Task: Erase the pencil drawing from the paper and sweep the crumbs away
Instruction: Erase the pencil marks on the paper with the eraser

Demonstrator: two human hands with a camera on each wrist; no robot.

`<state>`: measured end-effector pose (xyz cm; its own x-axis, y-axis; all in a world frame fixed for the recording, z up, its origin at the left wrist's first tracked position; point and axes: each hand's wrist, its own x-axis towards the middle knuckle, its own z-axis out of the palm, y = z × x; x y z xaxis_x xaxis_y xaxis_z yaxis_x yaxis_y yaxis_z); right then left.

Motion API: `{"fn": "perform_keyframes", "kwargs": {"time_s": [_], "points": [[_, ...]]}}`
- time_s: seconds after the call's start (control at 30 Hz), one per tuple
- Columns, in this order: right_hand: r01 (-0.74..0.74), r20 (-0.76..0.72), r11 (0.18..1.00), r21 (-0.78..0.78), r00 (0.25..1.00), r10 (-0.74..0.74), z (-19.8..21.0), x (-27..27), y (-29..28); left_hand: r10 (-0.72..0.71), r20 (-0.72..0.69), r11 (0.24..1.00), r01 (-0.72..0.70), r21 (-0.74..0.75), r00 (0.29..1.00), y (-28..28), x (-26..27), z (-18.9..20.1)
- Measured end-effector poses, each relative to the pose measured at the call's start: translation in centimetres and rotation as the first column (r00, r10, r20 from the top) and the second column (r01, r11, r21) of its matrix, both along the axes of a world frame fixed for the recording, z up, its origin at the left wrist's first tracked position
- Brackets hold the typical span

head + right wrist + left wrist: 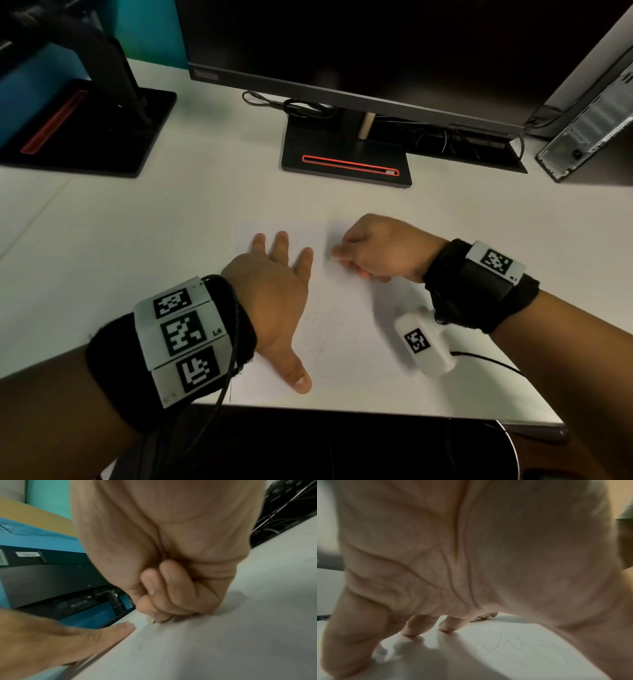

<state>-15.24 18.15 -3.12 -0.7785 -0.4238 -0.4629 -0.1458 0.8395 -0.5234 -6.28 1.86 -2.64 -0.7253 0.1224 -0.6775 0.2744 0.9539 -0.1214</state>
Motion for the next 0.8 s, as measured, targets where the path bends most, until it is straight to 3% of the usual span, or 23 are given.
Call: {"fn": "perform_keyframes", "kwargs": {"time_s": [0.17,0.3,0.4,0.57,0.67,0.8], "points": [[-0.072,0.025,0.997,0.005,0.997,0.072,-0.1,0.5,-0.8,-0.001,0.000,1.000,0.001,0.000,1.000,-0.1,0.0,0.0],[0.040,-0.021,0.999,-0.014,0.999,-0.040,0.3,-0.7,-0.5,0.003,0.006,1.000,-0.003,0.005,1.000,-0.1,0.0,0.1],[-0.085,0.028,0.996,0.023,0.996,0.085,0.1,0.2,-0.8,0.003,0.012,1.000,-0.004,0.006,1.000,-0.2,0.1,0.2],[-0.054,-0.052,0.998,0.021,0.997,0.055,0.3,-0.1,-0.2,0.004,0.014,1.000,-0.004,0.001,1.000,-0.2,0.1,0.2],[-0.132,0.036,0.991,0.034,0.991,0.130,0.3,0.6,0.2,0.001,0.015,1.000,-0.001,0.002,1.000,-0.2,0.1,0.3],[-0.025,0.014,0.999,0.034,1.000,0.025,0.1,0.5,2.9,0.009,0.015,1.000,-0.009,0.000,1.000,-0.1,0.1,0.3]]}}
